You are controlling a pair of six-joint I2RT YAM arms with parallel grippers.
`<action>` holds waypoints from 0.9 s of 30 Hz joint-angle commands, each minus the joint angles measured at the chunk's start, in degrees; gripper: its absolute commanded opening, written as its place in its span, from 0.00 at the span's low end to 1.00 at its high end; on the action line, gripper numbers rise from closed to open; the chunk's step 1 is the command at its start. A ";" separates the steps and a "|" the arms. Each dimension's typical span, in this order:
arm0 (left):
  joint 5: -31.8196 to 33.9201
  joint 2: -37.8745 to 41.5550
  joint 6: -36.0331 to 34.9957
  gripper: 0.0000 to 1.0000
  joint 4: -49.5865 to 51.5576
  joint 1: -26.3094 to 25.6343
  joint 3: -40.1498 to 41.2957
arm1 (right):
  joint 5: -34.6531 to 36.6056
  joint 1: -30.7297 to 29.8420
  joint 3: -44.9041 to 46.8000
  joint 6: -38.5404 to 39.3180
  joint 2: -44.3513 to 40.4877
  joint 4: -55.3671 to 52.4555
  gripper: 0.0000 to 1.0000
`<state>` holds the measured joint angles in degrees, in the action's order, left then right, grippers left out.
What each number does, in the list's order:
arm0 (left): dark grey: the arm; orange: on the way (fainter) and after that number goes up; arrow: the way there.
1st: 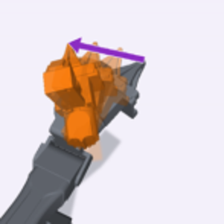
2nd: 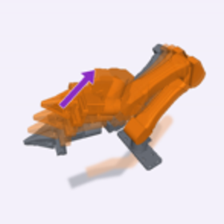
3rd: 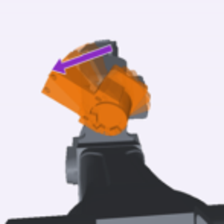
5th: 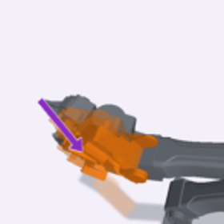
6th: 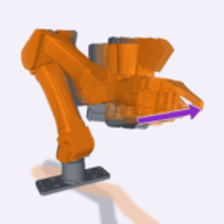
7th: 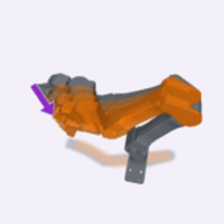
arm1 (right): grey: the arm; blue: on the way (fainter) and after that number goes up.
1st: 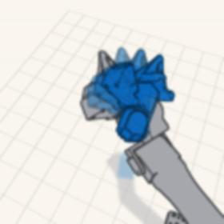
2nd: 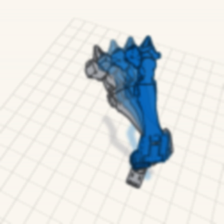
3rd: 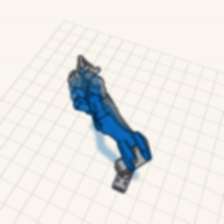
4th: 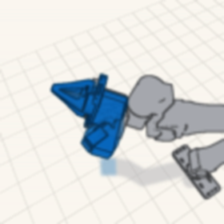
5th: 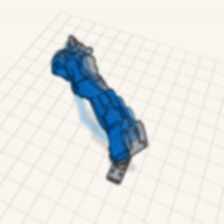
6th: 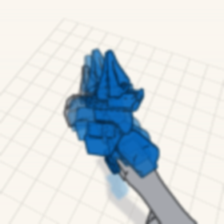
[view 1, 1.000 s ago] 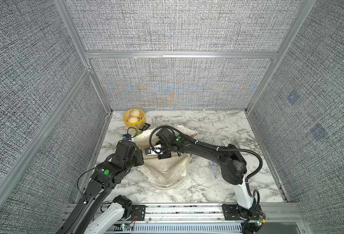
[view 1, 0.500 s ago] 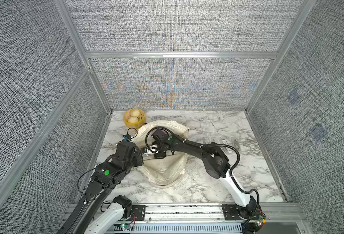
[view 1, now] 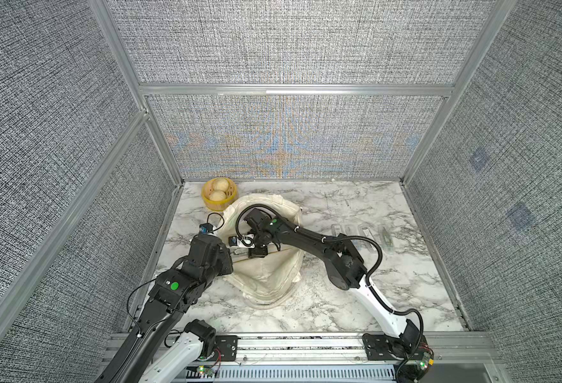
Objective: Take out the compass set from the canvas bag
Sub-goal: Pick up the compass set from the canvas bag.
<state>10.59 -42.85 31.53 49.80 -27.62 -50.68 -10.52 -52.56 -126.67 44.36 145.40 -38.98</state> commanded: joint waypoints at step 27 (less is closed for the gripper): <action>1.12 1.09 -0.15 0.00 -1.02 0.10 0.99 | -0.71 -2.32 14.04 -10.85 -12.67 -0.17 0.61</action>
<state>10.72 -41.50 31.55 49.84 -27.62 -49.78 -6.90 -54.76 -112.84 32.47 132.57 -42.72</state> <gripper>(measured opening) 0.049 0.601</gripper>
